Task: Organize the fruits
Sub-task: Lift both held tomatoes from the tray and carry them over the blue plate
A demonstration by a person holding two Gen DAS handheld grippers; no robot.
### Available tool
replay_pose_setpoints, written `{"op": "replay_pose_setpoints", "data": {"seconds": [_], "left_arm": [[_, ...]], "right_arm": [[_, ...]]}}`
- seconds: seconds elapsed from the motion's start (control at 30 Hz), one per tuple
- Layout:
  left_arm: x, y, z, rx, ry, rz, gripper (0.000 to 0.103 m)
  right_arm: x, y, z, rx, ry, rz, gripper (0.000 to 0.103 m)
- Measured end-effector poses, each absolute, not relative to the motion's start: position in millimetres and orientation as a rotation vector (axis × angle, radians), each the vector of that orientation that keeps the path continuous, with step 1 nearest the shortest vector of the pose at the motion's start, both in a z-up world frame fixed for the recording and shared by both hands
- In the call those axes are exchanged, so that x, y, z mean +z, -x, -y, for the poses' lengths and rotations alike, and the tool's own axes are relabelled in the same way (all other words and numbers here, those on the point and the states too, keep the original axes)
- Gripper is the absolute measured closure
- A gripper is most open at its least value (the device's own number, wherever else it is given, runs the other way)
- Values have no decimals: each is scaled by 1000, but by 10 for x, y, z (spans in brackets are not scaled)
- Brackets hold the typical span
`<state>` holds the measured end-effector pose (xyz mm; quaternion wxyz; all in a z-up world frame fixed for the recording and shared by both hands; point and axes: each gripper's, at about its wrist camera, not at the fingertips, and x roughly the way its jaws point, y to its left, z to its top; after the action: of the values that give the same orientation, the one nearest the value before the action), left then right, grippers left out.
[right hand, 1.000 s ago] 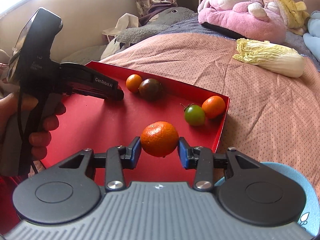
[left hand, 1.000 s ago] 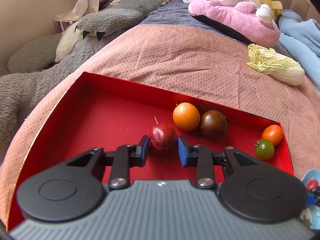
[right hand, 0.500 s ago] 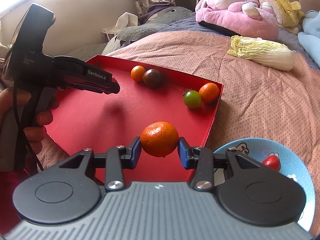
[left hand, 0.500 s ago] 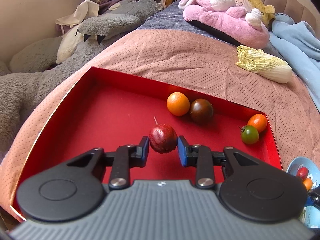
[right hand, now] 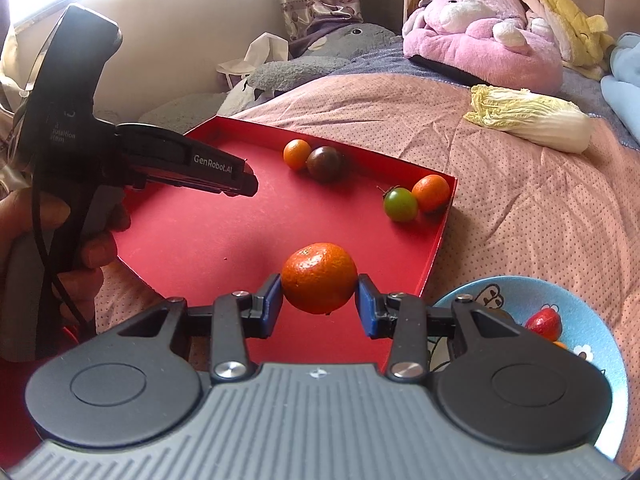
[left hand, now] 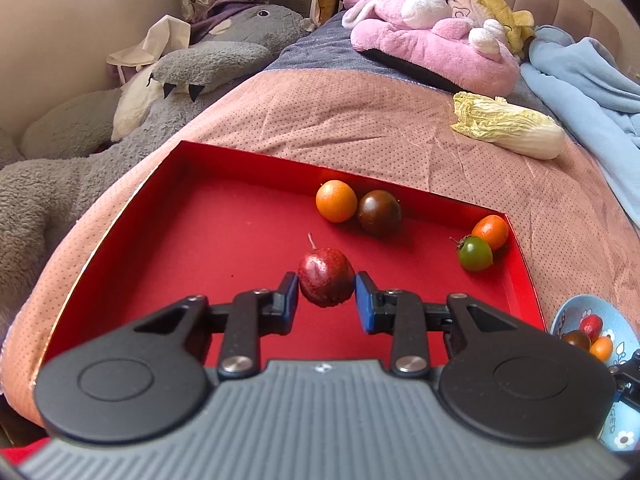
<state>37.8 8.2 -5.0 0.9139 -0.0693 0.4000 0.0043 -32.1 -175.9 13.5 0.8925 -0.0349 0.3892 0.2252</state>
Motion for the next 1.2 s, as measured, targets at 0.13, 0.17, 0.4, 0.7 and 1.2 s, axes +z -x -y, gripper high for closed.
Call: {"op": "replay_pose_setpoints", "data": {"seconds": [0.13,0.17,0.4,0.7,1.2], "left_arm": [[-14,-336,-27,-3,135,-815,69],[-6,-329,-18,-4,134,-813,69],[63,-289,73,-16,123,-797,69],[145,-204,350,-73,99,-779,69],[212,-115,686,-125,57,-757,69]], "right_arm": [[157,351,1768,472,71,-800,58],[164,359,1774,472,70,-797,58],[223,432,1869,464,61,-778,58],[307,564,2065,435,54,-760,58],[355,753,2345,388,41,-746,58]]}}
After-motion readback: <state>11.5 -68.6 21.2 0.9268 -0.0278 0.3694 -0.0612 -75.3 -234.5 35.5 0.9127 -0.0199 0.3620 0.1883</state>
